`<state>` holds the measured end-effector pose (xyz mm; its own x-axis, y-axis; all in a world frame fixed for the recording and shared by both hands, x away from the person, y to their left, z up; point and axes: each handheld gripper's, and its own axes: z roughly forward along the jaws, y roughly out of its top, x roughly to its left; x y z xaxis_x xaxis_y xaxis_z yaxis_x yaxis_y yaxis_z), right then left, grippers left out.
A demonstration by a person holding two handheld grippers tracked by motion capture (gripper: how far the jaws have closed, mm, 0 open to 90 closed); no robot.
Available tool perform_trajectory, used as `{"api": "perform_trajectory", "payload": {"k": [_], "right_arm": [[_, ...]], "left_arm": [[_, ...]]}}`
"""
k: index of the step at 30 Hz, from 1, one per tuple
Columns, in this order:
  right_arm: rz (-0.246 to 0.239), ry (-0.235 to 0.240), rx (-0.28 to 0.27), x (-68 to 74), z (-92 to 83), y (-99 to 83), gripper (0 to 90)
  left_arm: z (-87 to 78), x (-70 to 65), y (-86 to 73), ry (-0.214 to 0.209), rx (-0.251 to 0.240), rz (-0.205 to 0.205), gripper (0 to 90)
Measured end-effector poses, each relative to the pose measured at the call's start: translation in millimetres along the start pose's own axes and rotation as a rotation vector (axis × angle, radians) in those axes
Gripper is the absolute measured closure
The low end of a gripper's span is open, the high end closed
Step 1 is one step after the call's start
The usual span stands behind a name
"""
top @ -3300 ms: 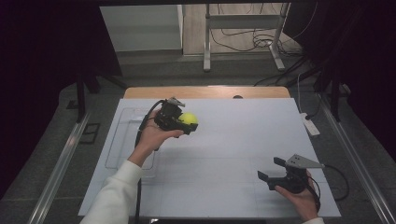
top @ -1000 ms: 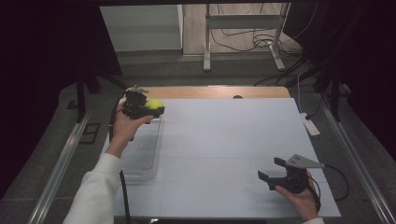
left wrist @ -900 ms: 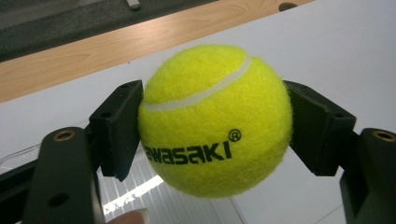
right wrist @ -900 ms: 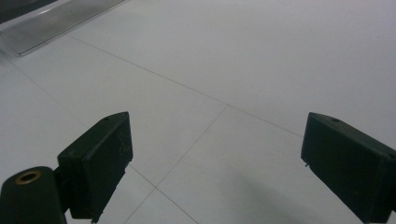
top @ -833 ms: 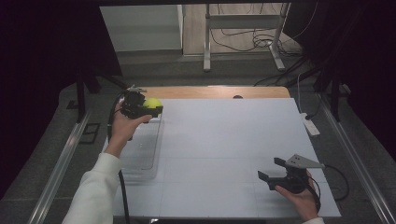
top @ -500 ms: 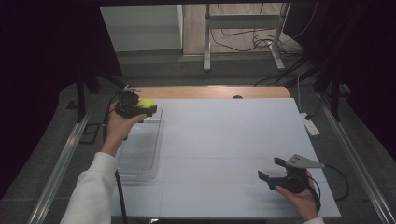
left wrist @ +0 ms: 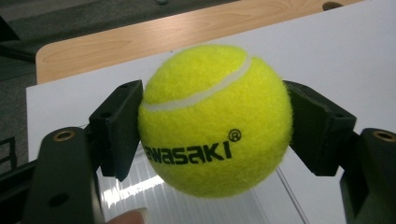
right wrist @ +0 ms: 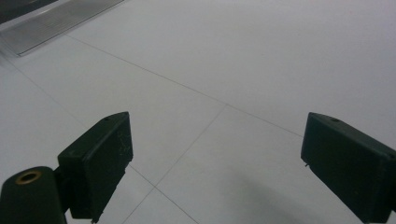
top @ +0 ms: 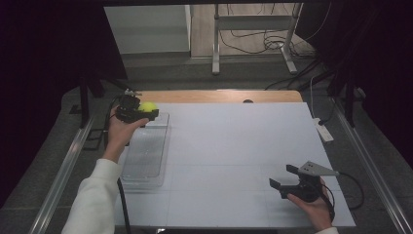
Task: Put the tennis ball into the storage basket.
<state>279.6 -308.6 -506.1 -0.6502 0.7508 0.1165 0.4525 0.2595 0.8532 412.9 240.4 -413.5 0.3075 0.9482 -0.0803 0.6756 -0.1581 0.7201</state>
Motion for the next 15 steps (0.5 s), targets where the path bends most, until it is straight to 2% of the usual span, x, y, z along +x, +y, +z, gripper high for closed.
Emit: {"api": "perform_trajectory", "payload": {"k": [15], "right_arm": [[-0.001, -0.003, 0.003, -0.2, 0.0, -0.2, 9.2]], "left_arm": [[5.7, 11.3, 0.6, 0.041, 0.009, -0.024, 26.5]]}}
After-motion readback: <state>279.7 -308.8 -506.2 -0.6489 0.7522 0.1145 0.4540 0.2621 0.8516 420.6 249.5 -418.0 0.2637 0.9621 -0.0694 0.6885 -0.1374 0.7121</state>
